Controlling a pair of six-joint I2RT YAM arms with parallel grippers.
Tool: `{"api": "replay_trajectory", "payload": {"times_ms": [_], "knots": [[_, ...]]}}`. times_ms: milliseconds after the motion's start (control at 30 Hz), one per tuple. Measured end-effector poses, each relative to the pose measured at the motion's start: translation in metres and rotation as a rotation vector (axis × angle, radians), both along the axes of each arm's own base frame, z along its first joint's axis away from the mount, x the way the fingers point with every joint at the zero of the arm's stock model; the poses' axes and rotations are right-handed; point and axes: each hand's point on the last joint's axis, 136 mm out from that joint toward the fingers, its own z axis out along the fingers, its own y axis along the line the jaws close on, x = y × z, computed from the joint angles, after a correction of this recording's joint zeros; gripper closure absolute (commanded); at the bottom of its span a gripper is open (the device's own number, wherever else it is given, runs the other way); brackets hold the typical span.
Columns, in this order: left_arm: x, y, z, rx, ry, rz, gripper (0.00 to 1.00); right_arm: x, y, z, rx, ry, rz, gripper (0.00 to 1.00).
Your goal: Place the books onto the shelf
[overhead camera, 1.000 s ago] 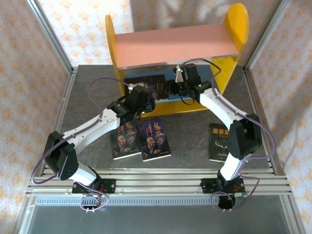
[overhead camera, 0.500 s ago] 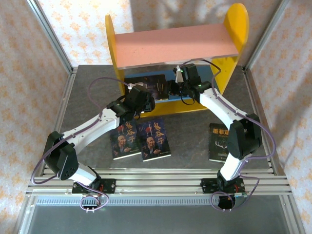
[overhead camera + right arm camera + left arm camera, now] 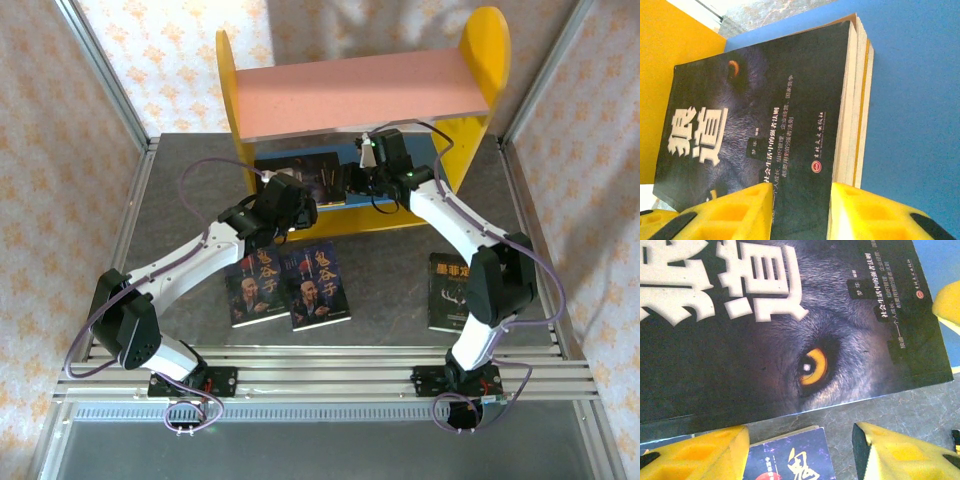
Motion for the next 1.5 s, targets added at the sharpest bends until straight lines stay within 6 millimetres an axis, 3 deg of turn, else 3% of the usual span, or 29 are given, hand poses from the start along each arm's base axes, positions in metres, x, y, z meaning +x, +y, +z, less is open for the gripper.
{"api": "replay_trajectory", "payload": {"times_ms": [1500], "knots": [[0.0078,0.0032,0.0033,0.0,-0.005,-0.001,0.42,0.0092,0.0032,0.0,0.0,0.0,-0.002,0.66]]}}
